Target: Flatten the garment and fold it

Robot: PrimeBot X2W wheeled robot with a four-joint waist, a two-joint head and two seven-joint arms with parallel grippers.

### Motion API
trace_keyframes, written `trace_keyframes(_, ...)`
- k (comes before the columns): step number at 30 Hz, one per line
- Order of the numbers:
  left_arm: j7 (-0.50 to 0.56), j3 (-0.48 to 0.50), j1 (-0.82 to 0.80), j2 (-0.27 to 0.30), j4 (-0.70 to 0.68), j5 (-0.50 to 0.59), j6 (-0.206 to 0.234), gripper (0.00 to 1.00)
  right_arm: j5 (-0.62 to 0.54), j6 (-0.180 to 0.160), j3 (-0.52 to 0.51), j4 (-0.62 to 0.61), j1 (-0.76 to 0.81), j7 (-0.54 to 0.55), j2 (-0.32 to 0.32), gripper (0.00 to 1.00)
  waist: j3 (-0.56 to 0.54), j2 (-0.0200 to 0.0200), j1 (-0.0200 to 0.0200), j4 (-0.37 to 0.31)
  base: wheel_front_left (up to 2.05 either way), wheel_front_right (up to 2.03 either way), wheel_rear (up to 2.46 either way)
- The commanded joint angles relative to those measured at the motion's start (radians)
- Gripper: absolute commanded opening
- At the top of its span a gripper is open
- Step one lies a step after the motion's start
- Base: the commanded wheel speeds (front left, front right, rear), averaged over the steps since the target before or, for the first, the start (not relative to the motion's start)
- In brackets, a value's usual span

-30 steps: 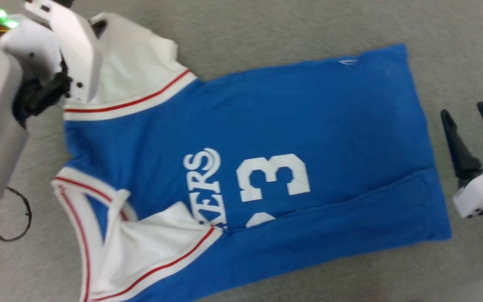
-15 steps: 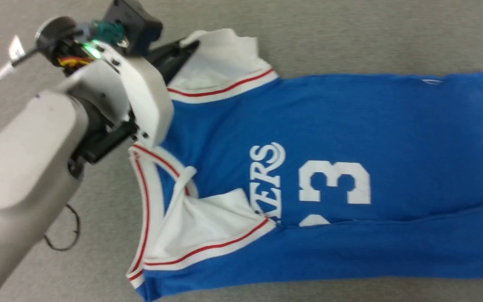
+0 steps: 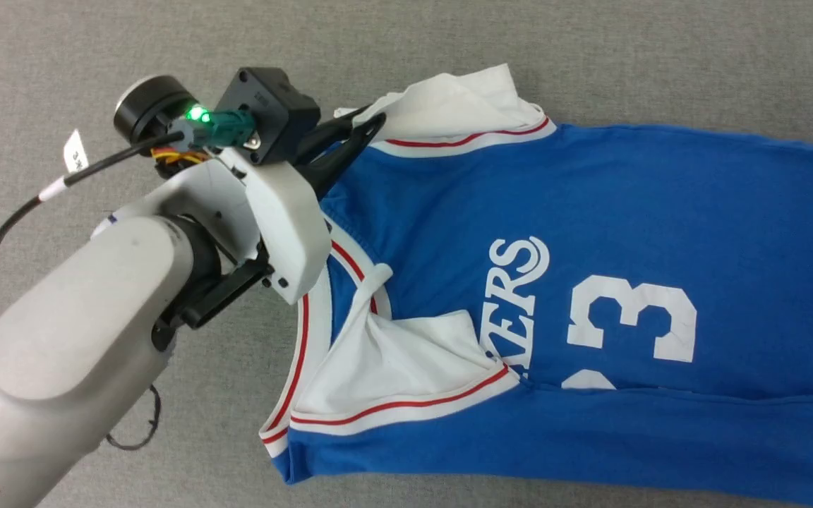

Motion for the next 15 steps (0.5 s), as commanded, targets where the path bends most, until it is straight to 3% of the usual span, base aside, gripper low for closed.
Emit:
trace_keyframes(1, -0.017, 0.000, 0.019, -0.008, 0.005, 0.009, 0.009, 0.00, 0.007, -0.001, 0.056, 0.041, 0.026, -0.029, 0.032, 0.00, -0.006, 0.0000, 0.0002, 0.002, 0.00, 0.00, 0.00)
trace_keyframes(9, -0.092, 0.026, 0.099, 0.010, 0.033, -0.018, 0.042, 0.00, 0.013, -0.001, -0.001, 0.127, 0.000, -0.254, 0.072, 0.00, -0.114, 0.0000, 0.0002, -0.022, 0.00, 0.00, 0.00)
trace_keyframes(15, -0.133, 0.060, 0.218, 0.061, -0.015, -0.063, 0.099, 0.00, 0.018, -0.001, -0.076, 0.114, 0.084, -0.379, 0.104, 0.00, -0.223, 0.0000, 0.0002, -0.042, 0.00, 0.00, 0.00)
